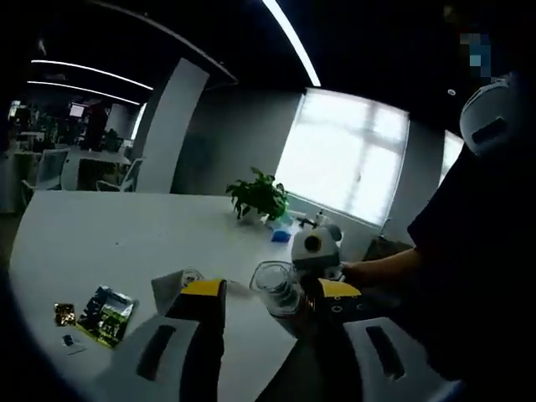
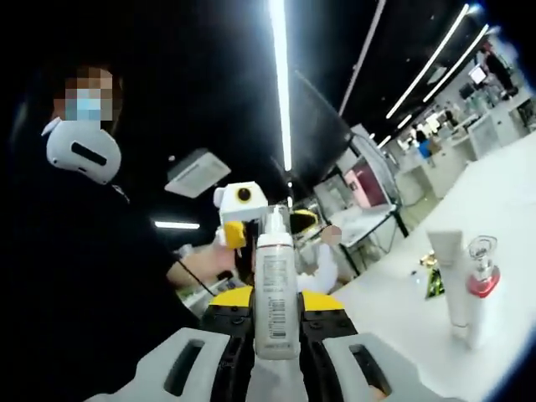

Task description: Arrange the skincare products in the storage area until every visible bottle or jar stands upright without overlapping.

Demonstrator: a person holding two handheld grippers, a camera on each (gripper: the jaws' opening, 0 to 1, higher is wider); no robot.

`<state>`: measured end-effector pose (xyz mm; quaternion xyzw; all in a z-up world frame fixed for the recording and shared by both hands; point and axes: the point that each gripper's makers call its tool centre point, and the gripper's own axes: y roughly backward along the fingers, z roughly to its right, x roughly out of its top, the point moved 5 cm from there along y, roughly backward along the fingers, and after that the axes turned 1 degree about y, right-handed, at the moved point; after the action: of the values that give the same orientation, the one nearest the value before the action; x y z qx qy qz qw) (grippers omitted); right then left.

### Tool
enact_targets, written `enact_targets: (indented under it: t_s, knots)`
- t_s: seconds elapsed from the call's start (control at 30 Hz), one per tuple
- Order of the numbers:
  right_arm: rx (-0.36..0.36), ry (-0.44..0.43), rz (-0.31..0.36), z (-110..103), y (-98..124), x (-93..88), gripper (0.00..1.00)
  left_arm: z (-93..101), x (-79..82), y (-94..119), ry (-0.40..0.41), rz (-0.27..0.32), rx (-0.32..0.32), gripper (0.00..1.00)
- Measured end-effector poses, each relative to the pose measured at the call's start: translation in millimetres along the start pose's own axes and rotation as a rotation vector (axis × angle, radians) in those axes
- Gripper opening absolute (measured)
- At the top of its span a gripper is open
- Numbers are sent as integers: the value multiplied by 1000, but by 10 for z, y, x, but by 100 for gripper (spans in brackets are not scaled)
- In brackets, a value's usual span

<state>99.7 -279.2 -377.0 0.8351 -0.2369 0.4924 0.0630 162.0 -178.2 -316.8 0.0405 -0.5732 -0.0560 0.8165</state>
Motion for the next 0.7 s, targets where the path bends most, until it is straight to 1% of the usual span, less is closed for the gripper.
enact_targets:
  t_s: [0.1,0.13,0.17,0.27,0.37,0.43,0.53,0.57,0.6,0.7]
  knots:
    - [20,2,-2,-12,-7,10,10,30,-14,-19,-9,-23,-29,26]
    - [23,3,-4,-11,-11,10,10,40,-19,-27,-10,-30,-35,25]
    - [25,5,-7,-10,-11,8,10,45,-15,-32,-10,-29,-37,25]
    - [23,5,-11,18,-1,8,10,80,13,-53,-15,-9,-67,18]
    - [18,14,-9,38,8,13,11,68,35,-70,-27,-2,-49,18]
    - [9,33,-15,55,11,10,11,78,44,-78,-24,-15,-44,17]
    - [-11,47,-40,64,-17,-1,14,140,82,-103,-68,-19,-56,15]
    - [-26,36,-51,73,-34,-8,15,172,97,-124,-82,-21,-67,15]
    - [-28,33,-59,72,-47,-16,16,177,99,-142,-90,-29,-62,15]
    - [-82,83,-106,119,-61,-73,17,171,70,-200,-159,-85,-39,14]
